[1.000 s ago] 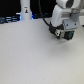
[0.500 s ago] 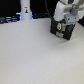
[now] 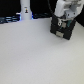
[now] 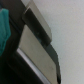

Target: Open the kcup holder, insert the kcup into the holder, and close the kcup holder

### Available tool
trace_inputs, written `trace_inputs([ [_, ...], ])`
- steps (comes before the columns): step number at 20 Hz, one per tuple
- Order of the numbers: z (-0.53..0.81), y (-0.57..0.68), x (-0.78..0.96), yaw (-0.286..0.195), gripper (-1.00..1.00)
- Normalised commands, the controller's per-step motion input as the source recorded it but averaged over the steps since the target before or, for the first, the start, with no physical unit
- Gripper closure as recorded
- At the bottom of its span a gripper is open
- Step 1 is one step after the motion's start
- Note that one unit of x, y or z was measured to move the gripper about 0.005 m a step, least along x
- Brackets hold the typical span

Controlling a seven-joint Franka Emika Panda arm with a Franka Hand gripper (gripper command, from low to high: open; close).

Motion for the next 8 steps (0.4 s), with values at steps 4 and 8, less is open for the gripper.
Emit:
trace_inputs([
  [4,1.0,0.15,0.06,0.043,-1.0],
  [8,0.56,0.12,0.07,0.004,-1.0],
])
